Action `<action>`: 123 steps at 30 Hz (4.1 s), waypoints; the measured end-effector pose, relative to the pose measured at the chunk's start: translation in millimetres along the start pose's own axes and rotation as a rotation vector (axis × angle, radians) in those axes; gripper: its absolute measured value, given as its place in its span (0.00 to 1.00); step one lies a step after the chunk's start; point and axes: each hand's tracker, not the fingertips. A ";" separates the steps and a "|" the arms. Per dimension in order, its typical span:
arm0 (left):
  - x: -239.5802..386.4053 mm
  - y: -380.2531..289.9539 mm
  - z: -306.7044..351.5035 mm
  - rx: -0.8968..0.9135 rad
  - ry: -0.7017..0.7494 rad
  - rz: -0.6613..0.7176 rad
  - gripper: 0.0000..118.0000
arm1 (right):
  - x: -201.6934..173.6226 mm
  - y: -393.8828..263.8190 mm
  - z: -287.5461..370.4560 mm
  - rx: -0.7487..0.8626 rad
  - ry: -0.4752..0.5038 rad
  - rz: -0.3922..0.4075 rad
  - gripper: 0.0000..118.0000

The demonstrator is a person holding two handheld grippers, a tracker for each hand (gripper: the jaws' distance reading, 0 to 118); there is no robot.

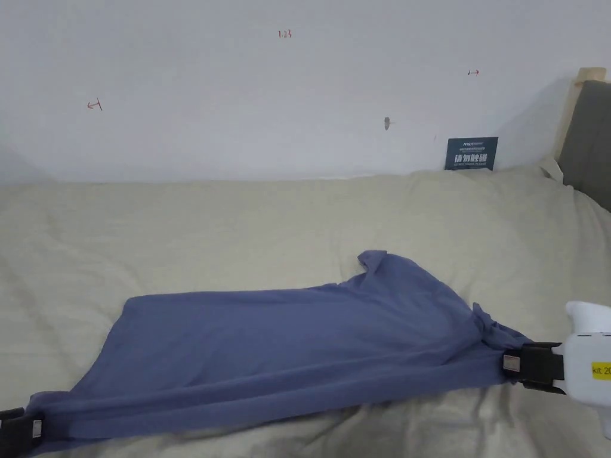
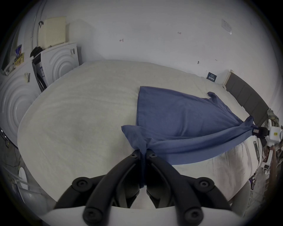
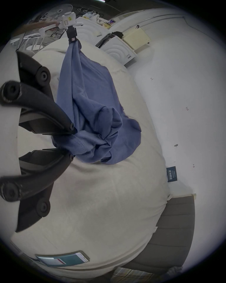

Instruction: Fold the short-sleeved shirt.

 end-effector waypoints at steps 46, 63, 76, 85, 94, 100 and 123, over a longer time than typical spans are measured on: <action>52.1 7.3 -21.4 0.098 -0.092 -0.025 0.00 | -22.5 87.0 -106.9 -0.211 -0.143 0.083 0.80; 38.9 16.1 -72.4 -0.005 -0.072 -0.032 0.00 | -15.6 107.6 -185.1 -0.334 -0.242 0.126 0.00; 45.6 128.0 -202.9 -0.209 0.042 -0.097 0.94 | -14.9 114.3 -160.7 -0.292 -0.191 0.096 0.00; 49.6 126.9 -244.0 -0.263 0.047 -0.092 0.33 | -18.6 114.7 -154.1 -0.292 -0.180 0.109 0.00; 55.1 124.1 -213.0 -0.237 -0.002 -0.116 0.04 | -14.9 122.9 -129.1 -0.251 -0.170 0.111 0.00; 42.6 136.9 -139.0 -0.112 -0.038 -0.091 0.04 | -28.2 128.1 -69.4 -0.166 -0.116 0.165 0.00; -12.1 -89.5 5.4 -0.125 -0.101 0.054 0.40 | 8.6 -84.9 30.8 -0.234 -0.081 0.186 0.77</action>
